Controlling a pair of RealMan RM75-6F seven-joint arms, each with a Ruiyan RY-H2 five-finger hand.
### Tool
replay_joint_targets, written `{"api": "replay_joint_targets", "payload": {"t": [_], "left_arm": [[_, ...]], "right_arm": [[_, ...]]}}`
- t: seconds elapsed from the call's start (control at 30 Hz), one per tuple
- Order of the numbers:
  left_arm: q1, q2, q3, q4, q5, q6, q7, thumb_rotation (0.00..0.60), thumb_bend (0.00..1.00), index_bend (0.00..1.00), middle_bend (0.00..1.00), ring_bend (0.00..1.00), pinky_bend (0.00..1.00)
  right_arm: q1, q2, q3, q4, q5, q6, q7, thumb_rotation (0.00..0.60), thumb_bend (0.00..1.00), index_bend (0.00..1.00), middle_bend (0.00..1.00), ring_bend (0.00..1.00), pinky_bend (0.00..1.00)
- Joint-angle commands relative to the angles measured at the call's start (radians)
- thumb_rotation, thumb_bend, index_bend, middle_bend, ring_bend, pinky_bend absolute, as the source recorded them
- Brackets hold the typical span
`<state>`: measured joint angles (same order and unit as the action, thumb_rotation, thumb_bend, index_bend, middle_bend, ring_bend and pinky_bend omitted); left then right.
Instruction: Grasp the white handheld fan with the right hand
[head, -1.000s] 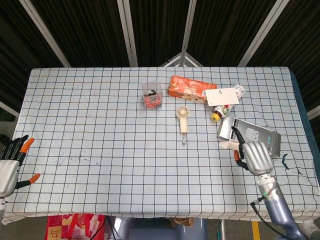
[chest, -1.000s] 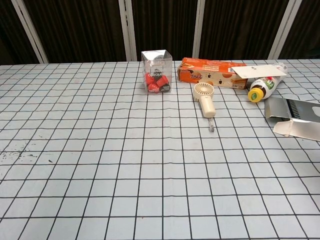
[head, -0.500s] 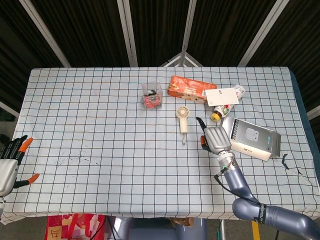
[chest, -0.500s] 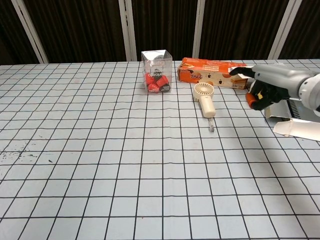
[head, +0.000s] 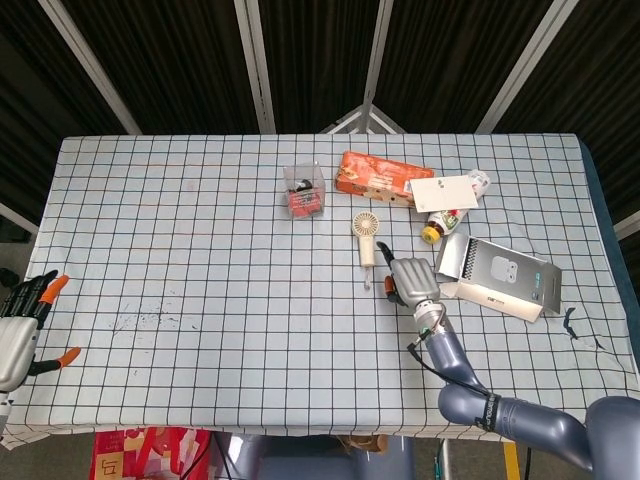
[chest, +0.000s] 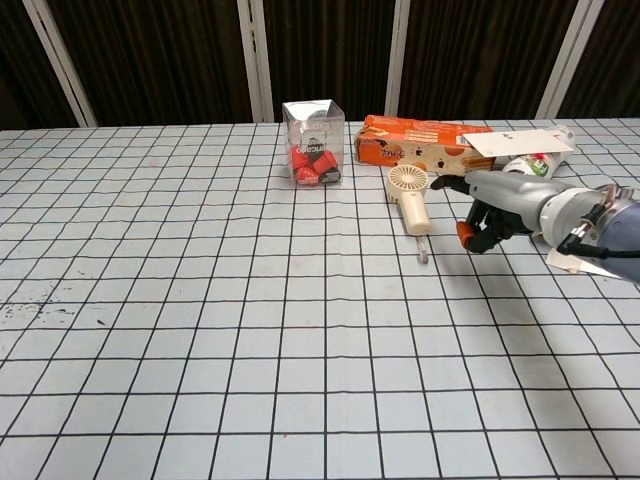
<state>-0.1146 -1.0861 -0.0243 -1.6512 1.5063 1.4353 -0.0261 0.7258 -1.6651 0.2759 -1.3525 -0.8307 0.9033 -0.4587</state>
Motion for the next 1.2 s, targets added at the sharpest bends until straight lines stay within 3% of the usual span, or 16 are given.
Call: {"api": "replay_joint_targets", "payload": {"t": [0.03,0.57,1.2], "left_arm": [[-0.001,0.000,0.000,-0.001,0.000,-0.001,0.001,0.600,0.05,0.00,0.00,0.00,0.00],[-0.005,0.001,-0.001,-0.006,-0.006,-0.006,-0.001,0.600,0.05,0.00,0.00,0.00,0.00],[-0.007,0.004,0.002,-0.010,-0.001,-0.009,-0.009,0.600,0.05,0.00,0.00,0.00,0.00]], "right_arm": [[0.004,-0.003,0.001,0.004,0.002,0.002,0.003,0.600,0.70,0.00,0.80,0.91,0.91],[0.073,-0.040,0.012,0.056,0.091,-0.021,-0.022,0.600,0.70,0.00,0.80,0.91,0.91],[0.094,-0.075,0.002,0.102,0.106,-0.013,0.000,0.600,0.70,0.00,0.80,0.91,0.91]]}}
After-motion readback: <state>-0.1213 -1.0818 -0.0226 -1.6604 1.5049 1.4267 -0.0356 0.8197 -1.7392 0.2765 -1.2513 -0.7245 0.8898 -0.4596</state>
